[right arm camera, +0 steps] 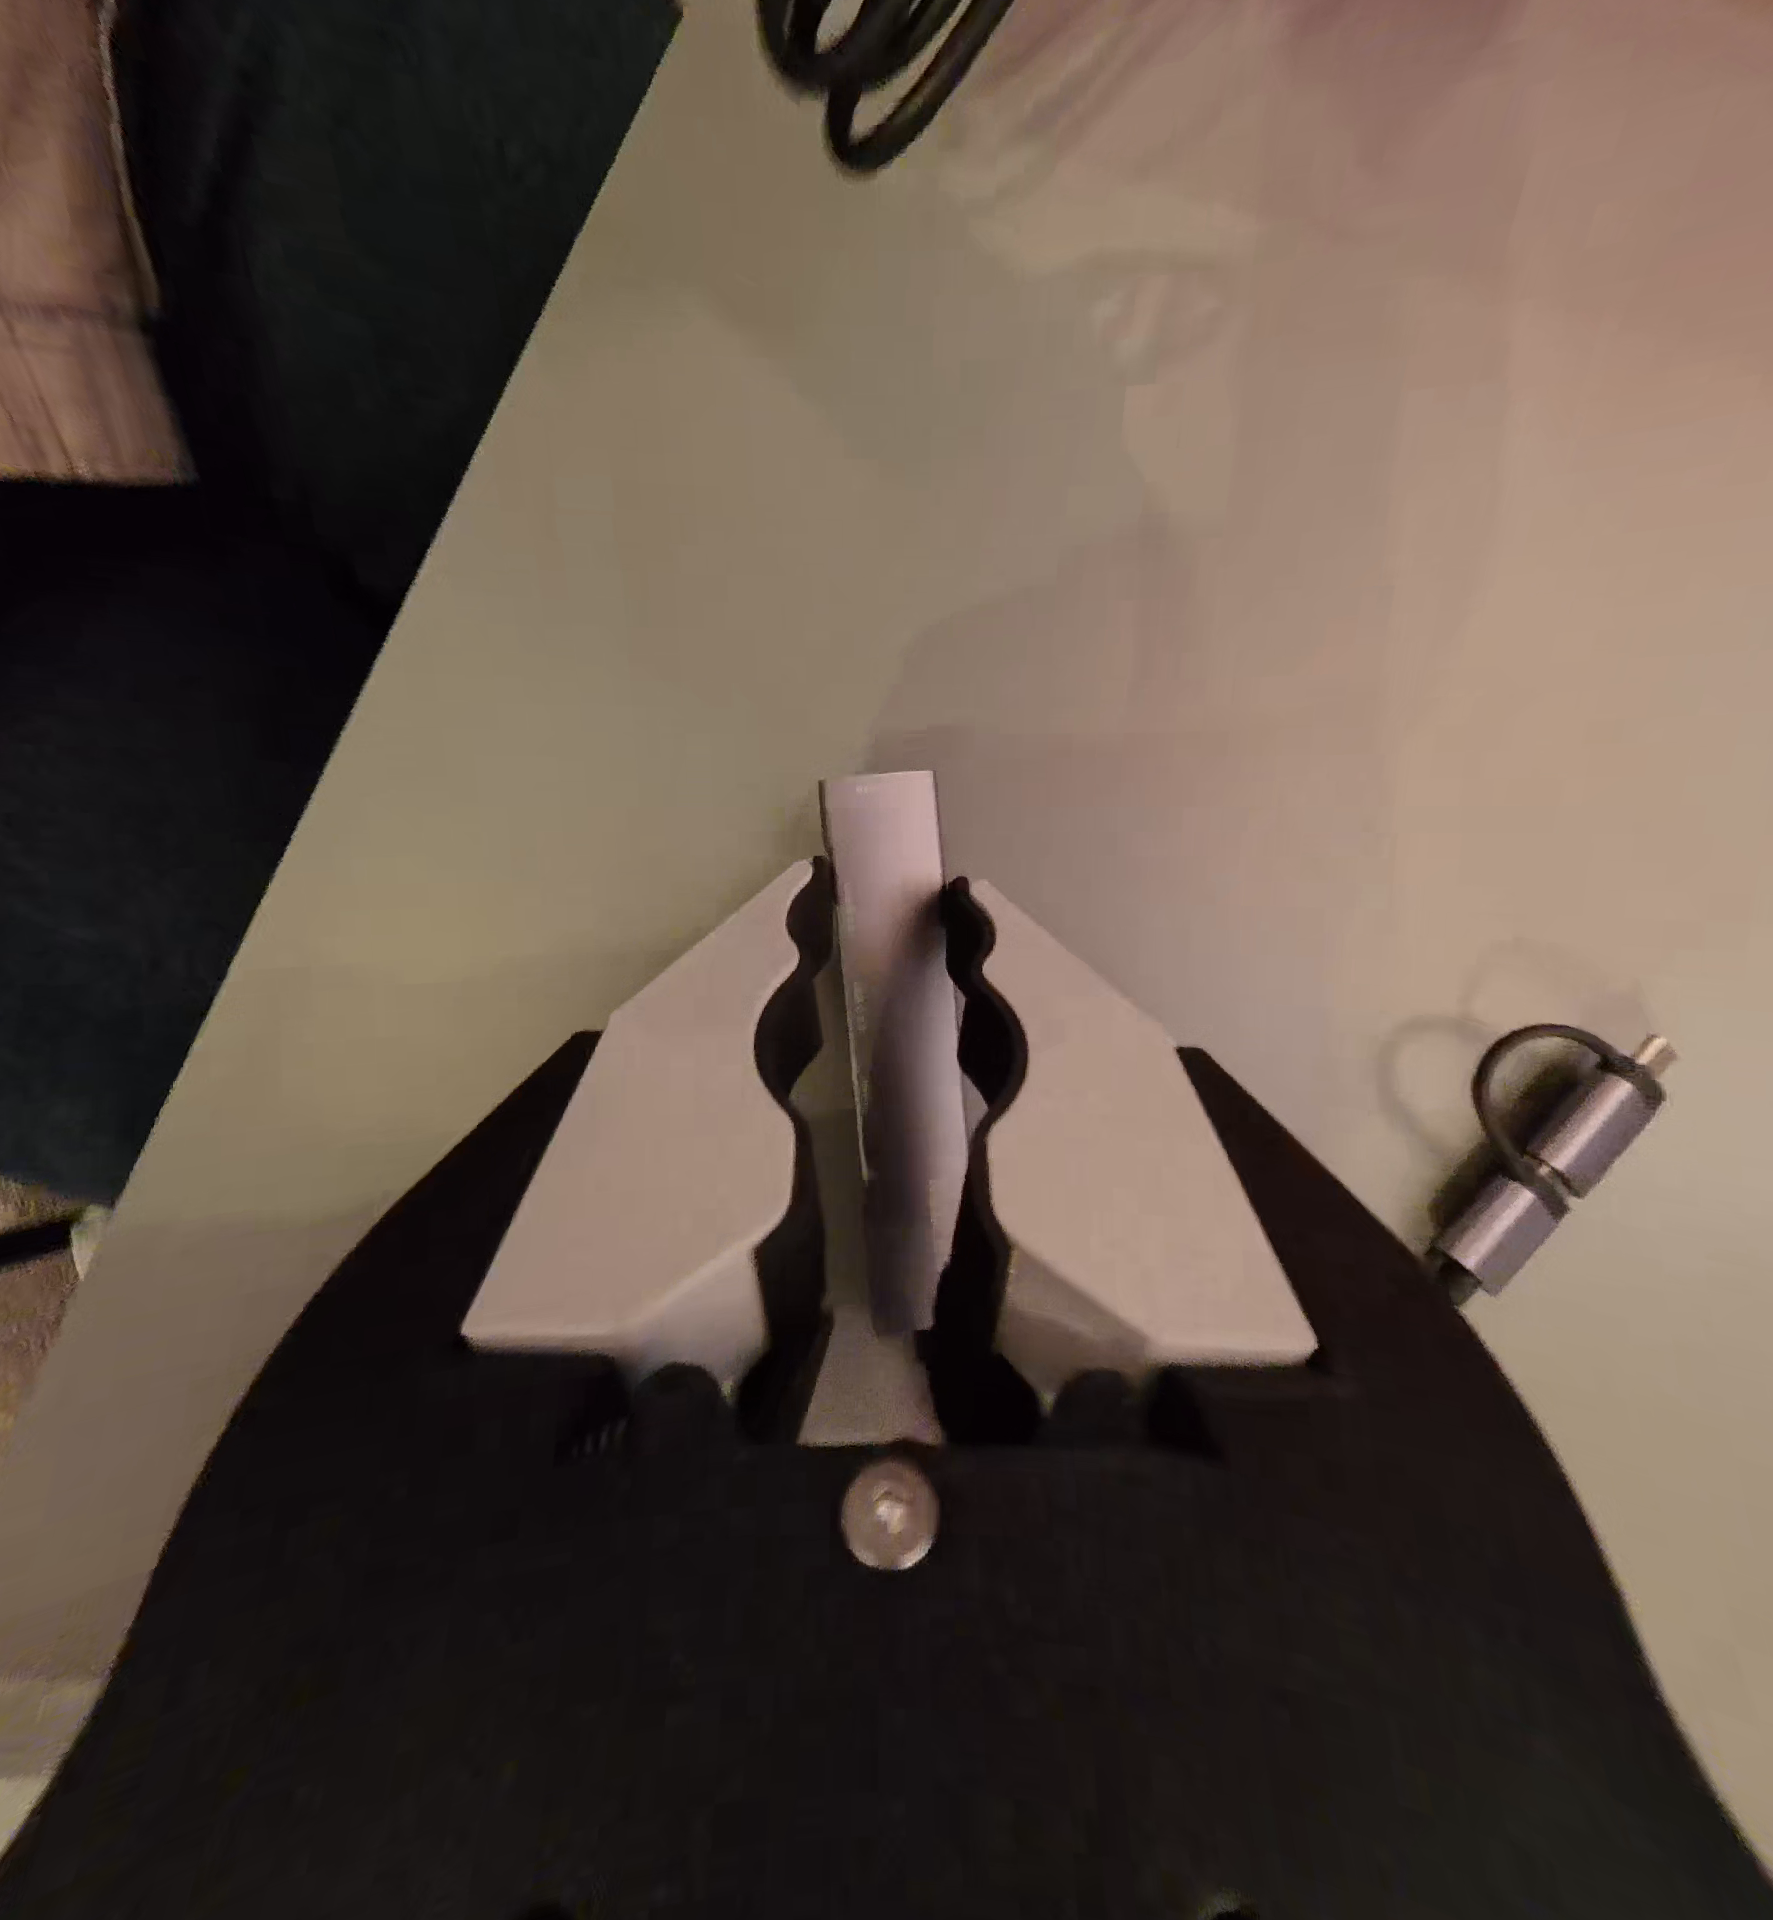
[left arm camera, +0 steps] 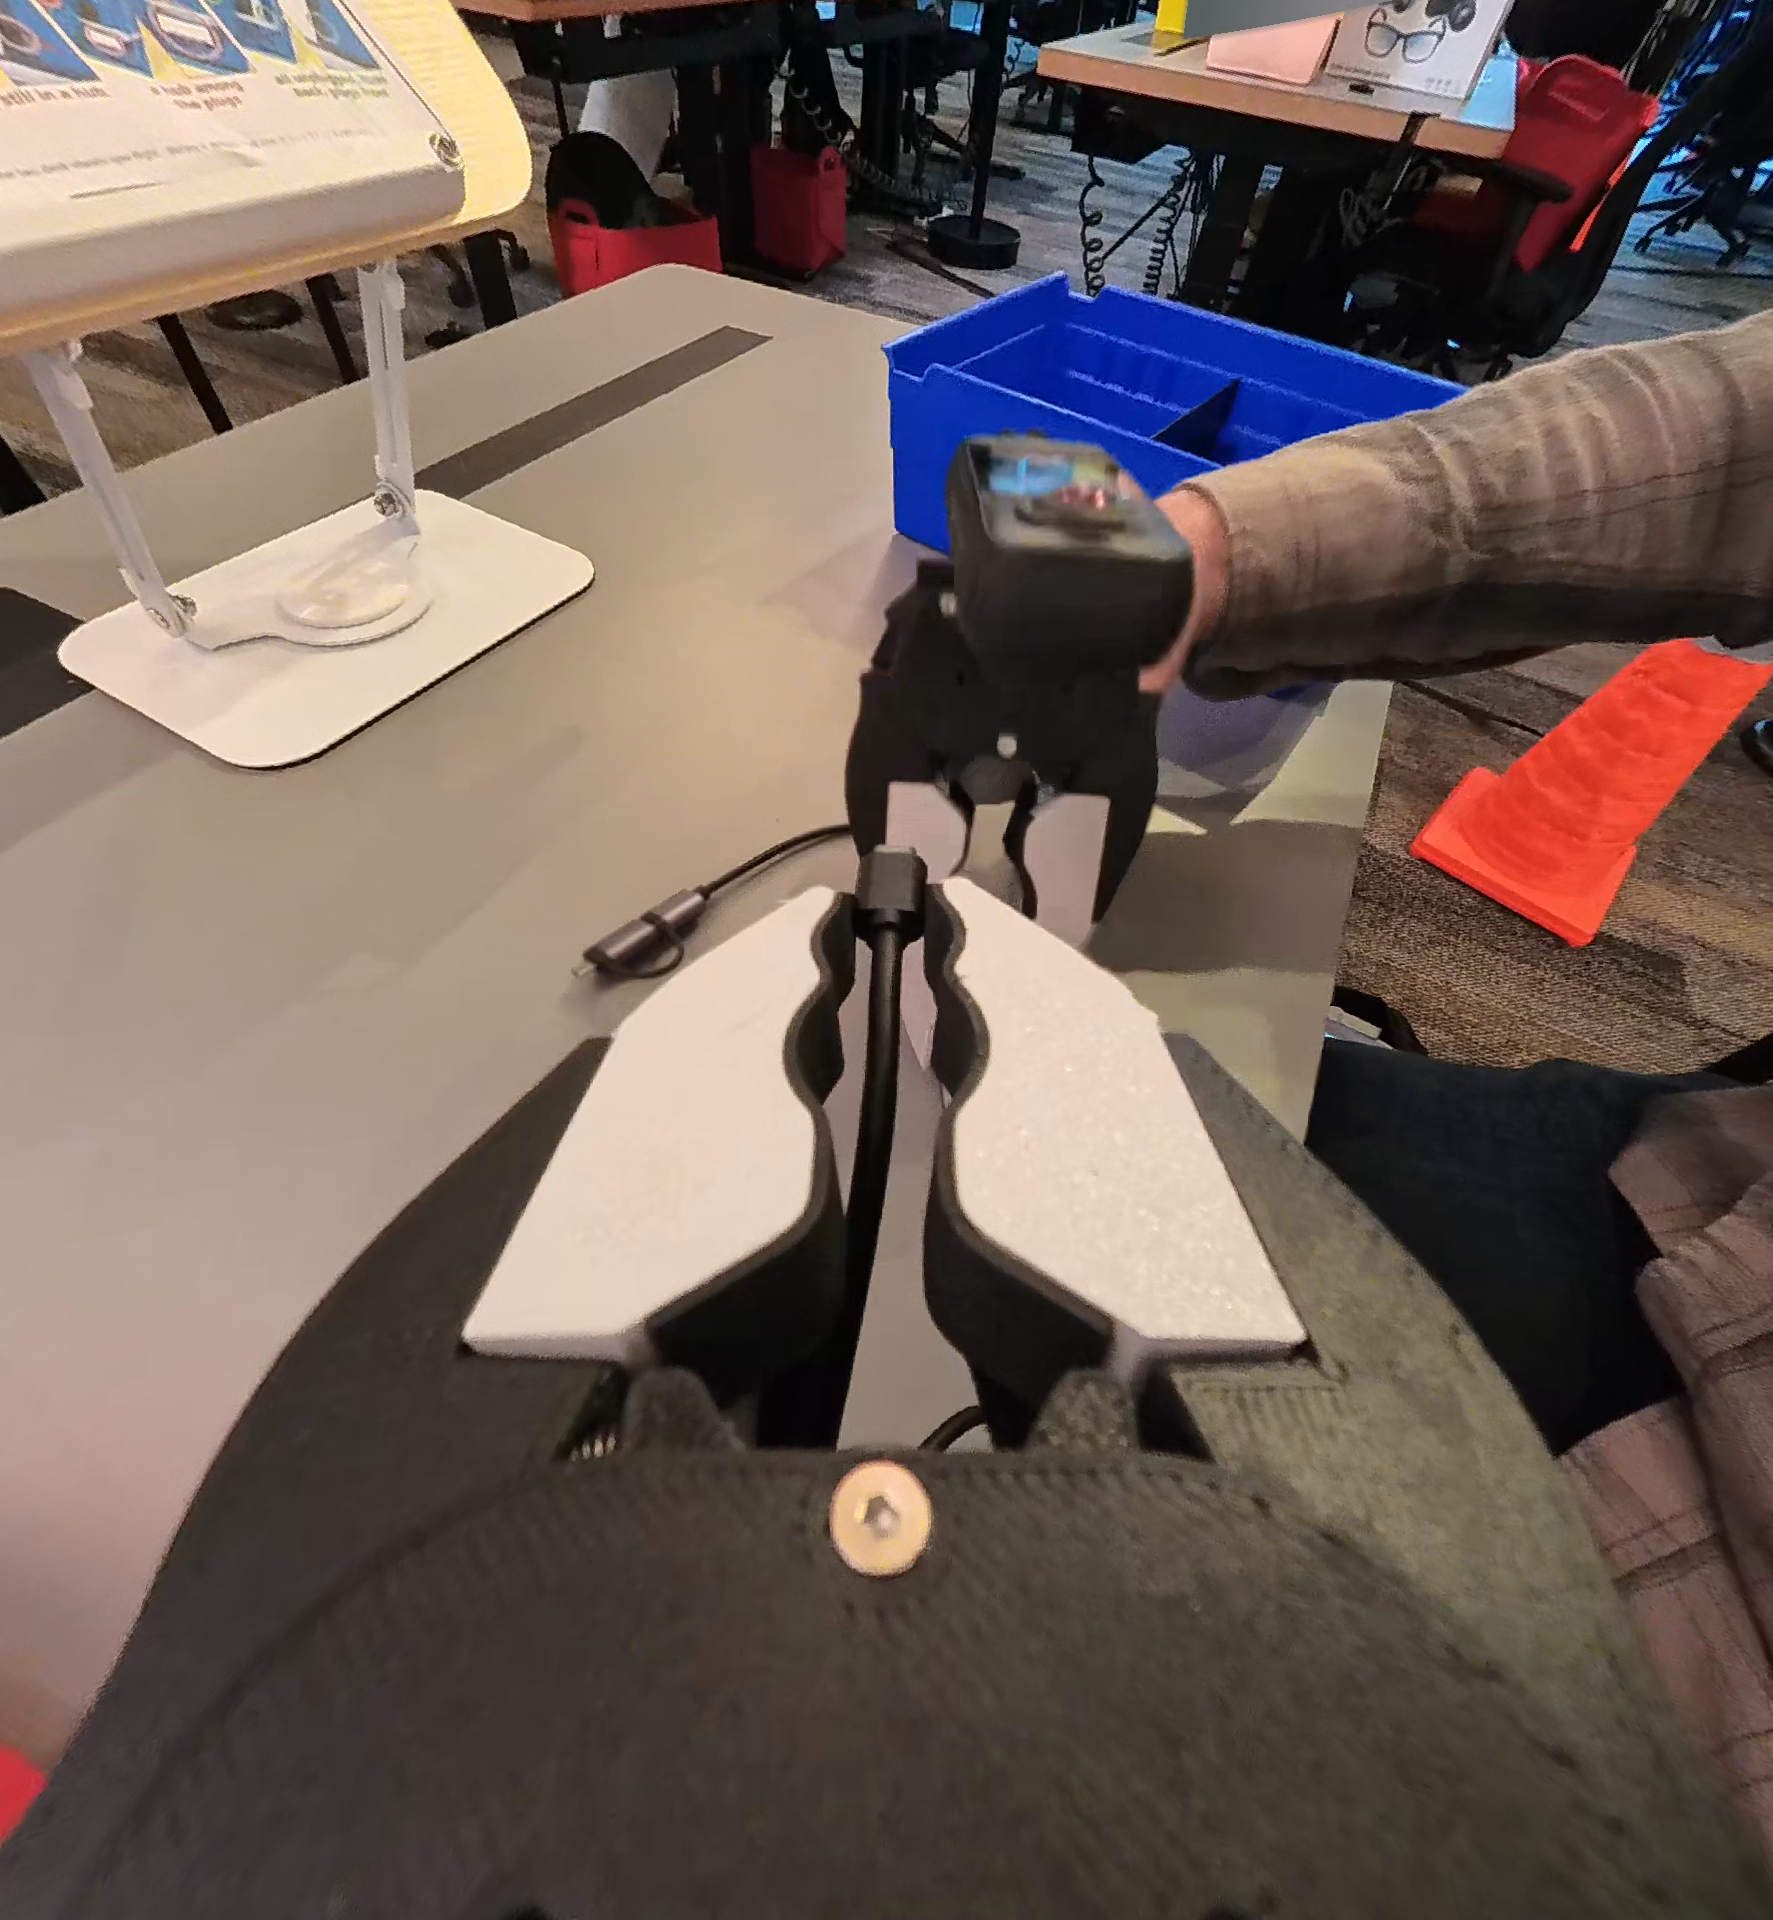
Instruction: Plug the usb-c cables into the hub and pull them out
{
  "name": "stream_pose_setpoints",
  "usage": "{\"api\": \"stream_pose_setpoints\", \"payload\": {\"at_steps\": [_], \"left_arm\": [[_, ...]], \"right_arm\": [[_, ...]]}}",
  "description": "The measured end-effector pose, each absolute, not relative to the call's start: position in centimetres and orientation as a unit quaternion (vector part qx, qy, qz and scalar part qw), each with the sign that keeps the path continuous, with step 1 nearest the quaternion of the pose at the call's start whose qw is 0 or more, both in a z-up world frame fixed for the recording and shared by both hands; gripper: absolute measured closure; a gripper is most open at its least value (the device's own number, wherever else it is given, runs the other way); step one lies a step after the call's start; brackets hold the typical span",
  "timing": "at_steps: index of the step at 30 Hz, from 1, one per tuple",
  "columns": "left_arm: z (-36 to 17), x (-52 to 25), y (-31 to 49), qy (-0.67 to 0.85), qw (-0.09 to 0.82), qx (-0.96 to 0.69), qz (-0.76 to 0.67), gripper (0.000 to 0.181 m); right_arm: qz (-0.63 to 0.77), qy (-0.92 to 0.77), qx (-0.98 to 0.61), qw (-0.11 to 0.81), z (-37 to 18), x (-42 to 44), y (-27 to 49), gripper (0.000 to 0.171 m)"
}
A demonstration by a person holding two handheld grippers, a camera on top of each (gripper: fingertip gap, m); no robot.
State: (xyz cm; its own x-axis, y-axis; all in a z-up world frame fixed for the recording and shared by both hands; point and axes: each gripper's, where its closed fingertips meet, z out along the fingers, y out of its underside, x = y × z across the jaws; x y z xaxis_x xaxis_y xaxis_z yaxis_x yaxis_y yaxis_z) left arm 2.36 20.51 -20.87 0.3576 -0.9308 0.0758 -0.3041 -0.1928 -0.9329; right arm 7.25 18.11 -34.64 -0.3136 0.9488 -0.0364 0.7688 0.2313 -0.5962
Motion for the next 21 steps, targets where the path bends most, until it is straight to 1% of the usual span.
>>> {"api": "stream_pose_setpoints", "payload": {"at_steps": [5, 10, 21], "left_arm": [[-21.4, 2.7, 20.4, 0.456, 0.446, -0.691, -0.339, 0.169], [-22.0, 3.3, 20.1, 0.465, 0.438, -0.694, -0.333, 0.169], [-23.1, 4.0, 19.7, 0.502, 0.429, -0.693, -0.288, 0.169]], "right_arm": [[0.309, -0.726, -0.573, 0.22, -30.2, 6.8, 19.2, 0.152], [0.311, -0.712, -0.575, 0.256, -26.8, 6.8, 20.0, 0.153], [0.288, -0.709, -0.586, 0.266, -25.7, 6.9, 20.2, 0.153]]}}
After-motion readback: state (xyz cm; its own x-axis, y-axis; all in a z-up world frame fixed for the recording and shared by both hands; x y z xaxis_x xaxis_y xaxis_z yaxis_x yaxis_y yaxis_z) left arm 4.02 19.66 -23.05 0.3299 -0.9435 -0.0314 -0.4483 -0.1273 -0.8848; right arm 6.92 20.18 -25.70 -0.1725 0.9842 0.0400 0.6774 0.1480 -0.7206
